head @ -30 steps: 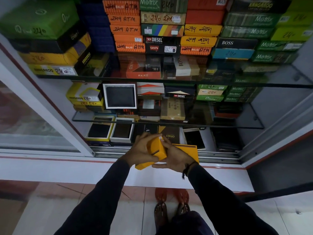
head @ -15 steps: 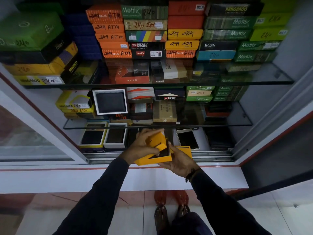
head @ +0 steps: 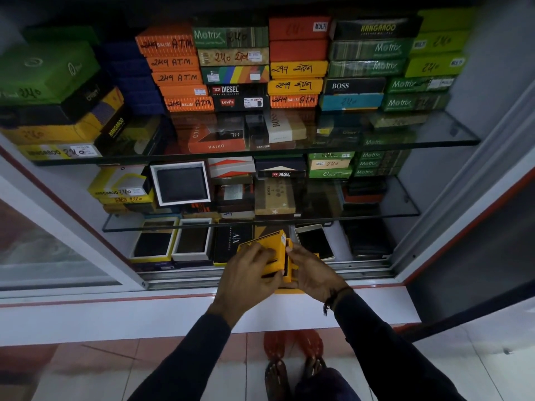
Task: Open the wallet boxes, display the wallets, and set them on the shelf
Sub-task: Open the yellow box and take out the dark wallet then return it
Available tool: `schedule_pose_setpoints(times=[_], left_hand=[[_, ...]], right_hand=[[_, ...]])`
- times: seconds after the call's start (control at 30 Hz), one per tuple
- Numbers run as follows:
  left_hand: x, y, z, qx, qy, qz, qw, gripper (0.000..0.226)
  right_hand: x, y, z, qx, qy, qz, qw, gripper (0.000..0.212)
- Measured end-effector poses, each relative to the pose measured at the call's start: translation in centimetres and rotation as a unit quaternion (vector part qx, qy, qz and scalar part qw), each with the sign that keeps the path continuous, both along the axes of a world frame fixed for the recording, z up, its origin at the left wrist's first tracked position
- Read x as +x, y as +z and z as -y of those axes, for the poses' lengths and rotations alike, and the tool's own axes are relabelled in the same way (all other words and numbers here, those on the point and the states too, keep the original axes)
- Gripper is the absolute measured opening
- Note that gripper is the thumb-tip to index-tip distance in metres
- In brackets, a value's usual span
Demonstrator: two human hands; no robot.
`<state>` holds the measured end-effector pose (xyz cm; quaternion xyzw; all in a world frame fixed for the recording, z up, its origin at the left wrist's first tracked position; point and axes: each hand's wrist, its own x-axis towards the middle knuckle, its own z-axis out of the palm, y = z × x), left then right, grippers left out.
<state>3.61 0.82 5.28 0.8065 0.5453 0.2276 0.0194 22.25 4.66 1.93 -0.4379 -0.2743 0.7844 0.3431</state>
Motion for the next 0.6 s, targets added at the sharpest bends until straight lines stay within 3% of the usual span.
schedule_pose_setpoints(times=[0.23,0.43,0.6], left_hand=[[1.9,0.2,0.8,0.035,-0.018,-0.136,0.99,0.021],[1.9,-0.6,1.4,-0.089,0.019,-0.075,0.993,0.037],[1.2,-0.5,1.1,-0.135,0.006,-0.021,0.991,0.029]], right_hand=[[0.3,-0.2,0.6,0.002,-0.021,0.027,0.999,0.032],[0.6,-1.1,1.5,0.009,-0.045,0.04,0.998,0.026],[0.3,-1.7,1.6,0.009,-0.054,0.055,0.997,0.032]])
